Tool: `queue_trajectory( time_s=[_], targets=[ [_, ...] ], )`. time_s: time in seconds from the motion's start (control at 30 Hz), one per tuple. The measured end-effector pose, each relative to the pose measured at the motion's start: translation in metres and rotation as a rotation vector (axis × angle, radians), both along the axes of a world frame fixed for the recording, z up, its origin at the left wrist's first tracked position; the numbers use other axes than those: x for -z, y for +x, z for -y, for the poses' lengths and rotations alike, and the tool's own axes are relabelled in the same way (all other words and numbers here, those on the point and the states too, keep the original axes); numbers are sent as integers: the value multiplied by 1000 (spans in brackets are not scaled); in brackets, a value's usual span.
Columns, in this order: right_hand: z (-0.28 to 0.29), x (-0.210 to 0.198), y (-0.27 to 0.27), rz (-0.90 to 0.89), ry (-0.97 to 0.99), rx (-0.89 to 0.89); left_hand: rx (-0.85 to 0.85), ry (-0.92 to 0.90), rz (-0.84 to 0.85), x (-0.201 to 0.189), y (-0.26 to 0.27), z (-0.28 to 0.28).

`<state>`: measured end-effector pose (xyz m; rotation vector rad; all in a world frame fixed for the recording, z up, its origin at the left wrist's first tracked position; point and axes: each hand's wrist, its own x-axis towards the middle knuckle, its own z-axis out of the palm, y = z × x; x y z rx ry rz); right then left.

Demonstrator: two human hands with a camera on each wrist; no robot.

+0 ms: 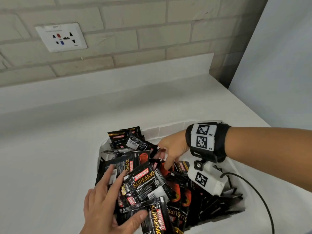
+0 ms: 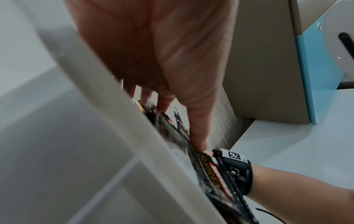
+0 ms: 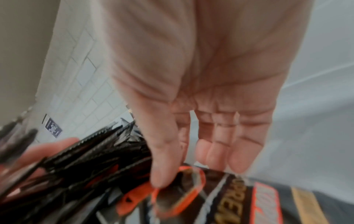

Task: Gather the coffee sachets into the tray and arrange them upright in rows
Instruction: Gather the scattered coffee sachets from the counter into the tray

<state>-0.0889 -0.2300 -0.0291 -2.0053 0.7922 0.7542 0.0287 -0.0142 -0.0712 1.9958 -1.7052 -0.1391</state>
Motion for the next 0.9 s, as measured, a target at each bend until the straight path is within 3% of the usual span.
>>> queue_trajectory(
  time_s=[0.17, 0.3, 0.4, 0.63, 0.73, 0.9],
  targets=[
    [8, -1, -1, 84, -9, 209, 38, -14, 7, -1, 0, -1],
    [3, -9, 4, 135, -13, 74, 50, -61, 8, -1, 1, 0],
    [2, -19, 5, 149, -131, -68, 43, -76, -26, -2, 0, 0],
    [35, -60, -40, 355, -348, 92, -37, -6, -285, -8, -1, -2],
    [28, -63, -79, 326, -418, 58, -55, -30, -314, -6, 0, -5],
    [-13, -36, -139, 107, -368, -71, -79, -8, -293, -6, -3, -5]
  ],
)
